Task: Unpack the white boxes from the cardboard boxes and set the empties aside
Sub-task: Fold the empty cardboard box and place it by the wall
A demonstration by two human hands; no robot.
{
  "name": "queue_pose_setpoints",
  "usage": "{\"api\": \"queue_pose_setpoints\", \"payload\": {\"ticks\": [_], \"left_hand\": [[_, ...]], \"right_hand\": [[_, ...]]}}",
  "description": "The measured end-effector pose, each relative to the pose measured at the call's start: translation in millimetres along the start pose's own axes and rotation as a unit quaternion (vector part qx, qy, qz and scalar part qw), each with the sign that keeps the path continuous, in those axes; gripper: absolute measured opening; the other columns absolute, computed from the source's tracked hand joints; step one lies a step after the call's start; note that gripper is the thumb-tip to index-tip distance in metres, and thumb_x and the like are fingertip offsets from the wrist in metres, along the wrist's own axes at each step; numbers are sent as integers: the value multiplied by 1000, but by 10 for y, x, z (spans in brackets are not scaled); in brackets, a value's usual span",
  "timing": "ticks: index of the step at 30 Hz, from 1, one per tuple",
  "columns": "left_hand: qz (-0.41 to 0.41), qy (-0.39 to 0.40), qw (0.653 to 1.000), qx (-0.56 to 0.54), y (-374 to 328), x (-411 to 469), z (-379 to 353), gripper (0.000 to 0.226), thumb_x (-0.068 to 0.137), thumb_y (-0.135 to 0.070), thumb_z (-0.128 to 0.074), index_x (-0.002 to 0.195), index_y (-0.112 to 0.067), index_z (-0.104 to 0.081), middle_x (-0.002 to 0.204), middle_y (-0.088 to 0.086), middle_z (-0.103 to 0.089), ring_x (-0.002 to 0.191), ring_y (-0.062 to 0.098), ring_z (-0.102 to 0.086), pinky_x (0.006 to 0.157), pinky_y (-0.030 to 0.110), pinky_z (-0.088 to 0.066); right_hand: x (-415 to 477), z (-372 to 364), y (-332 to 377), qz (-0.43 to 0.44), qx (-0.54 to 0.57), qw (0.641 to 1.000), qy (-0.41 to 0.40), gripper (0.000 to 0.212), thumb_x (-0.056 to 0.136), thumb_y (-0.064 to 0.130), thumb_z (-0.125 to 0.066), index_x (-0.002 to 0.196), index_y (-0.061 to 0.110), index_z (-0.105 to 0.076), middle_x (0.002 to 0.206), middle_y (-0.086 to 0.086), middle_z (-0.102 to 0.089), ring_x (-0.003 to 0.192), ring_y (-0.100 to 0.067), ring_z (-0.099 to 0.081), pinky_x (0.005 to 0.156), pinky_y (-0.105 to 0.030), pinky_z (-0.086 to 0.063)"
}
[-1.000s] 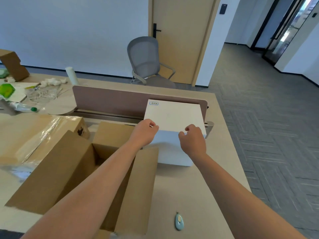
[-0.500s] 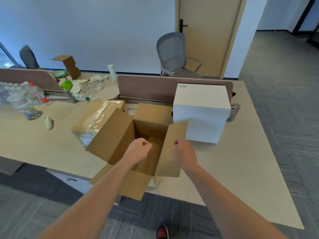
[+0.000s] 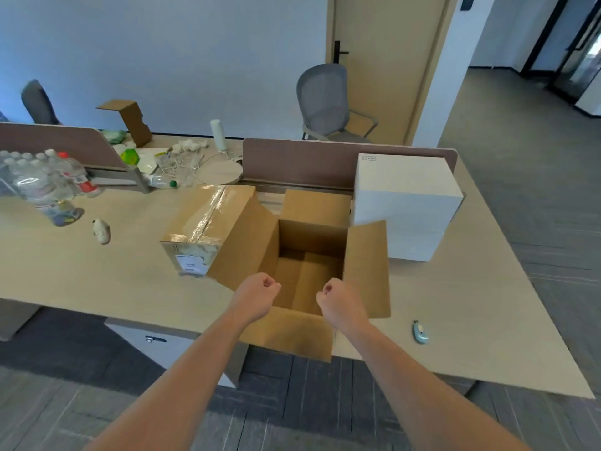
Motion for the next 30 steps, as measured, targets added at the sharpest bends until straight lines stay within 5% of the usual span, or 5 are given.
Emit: {"api": "queue_pose_setpoints", "payload": {"ticks": [10, 14, 17, 25, 30], "left_hand": [[-53, 118, 991, 33, 623, 236, 36, 28, 100, -34, -51, 122, -19, -60, 113, -2, -63, 100, 11, -56, 82, 26, -43], [-51, 152, 986, 43, 679, 260, 30, 28, 101, -31, -50, 121, -15, -62, 110, 0, -62, 98, 13, -56, 84, 27, -46], [-51, 173, 983, 39, 710, 276, 24, 26, 101, -29, -48, 119, -14, -61, 114, 3, -62, 102, 17, -56, 89, 31, -47], [-83, 164, 980, 72, 638, 310, 56, 20, 102, -24, -46, 100, -14, -63, 96, 2, -62, 79, 9, -53, 74, 26, -42], [-102, 195, 971, 88, 481, 214, -51, 32, 101, -23, -45, 74, -12, -59, 74, 3, -53, 68, 12, -51, 59, 23, -40]], "right_hand": [[-513, -224, -94, -200, -65, 970, -122, 18, 97, 30, -54, 96, 13, -58, 93, 1, -60, 82, -13, -57, 78, -29, -51], [-658, -335, -174, -280, -58, 954, -87, 31, 97, 27, -49, 122, 8, -54, 117, -10, -59, 100, -25, -57, 82, -32, -47], [-675, -441, -200, -307, -12, 949, -72, 31, 101, 24, -47, 123, 6, -60, 116, -9, -64, 90, -19, -54, 77, -27, -41], [-742, -381, -373, -358, 278, 862, -226, 23, 93, 14, -62, 111, 0, -66, 95, -10, -62, 74, -15, -58, 56, -20, -43], [-732, -531, -197, -310, 485, 778, -252, 13, 91, 17, -68, 85, 8, -62, 80, -7, -62, 73, -19, -63, 77, -39, -60]]}}
Point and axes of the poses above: each hand's wrist, its own x-axis towards the middle knuckle, its own z-axis out of the back of the hand, y = z × x, the point moved 7 cm from there along x, towards the middle knuckle
